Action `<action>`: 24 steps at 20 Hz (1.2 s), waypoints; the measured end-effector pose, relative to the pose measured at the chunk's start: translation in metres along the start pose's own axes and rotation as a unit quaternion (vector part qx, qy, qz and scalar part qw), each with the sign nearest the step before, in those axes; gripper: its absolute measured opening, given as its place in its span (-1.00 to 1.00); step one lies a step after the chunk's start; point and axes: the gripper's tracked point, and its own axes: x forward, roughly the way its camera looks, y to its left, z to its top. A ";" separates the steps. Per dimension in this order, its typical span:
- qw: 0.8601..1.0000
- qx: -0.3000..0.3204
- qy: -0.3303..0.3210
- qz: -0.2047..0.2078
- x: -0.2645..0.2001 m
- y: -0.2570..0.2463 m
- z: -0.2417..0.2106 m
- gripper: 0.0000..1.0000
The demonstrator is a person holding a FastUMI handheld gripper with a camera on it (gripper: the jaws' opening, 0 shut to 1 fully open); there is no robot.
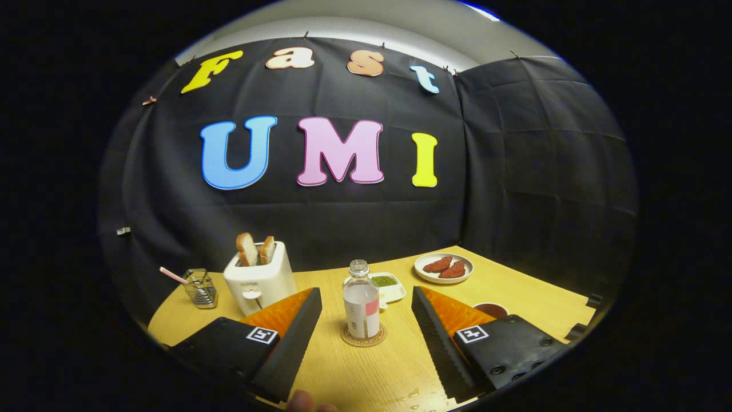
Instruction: Take the bottle from table, then pour the juice into the cup, finally place the bottle on the coaster
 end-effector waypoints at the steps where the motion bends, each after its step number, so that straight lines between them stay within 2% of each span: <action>1: 1.000 -0.001 -0.003 0.012 -0.018 0.000 0.013 0.93; 7: 0.994 -0.042 -0.034 0.095 -0.114 -0.004 0.072 0.94; 10: 0.989 -0.056 -0.035 0.134 -0.152 -0.005 0.079 0.93; 12: 0.986 -0.043 -0.034 0.154 -0.174 -0.004 0.081 0.94; 14: 0.986 -0.026 -0.031 0.164 -0.193 -0.010 0.080 0.94; 17: 0.983 -0.034 -0.022 0.181 -0.215 -0.017 0.075 0.93; 24: 0.978 -0.045 -0.020 0.203 -0.236 -0.017 0.072 0.94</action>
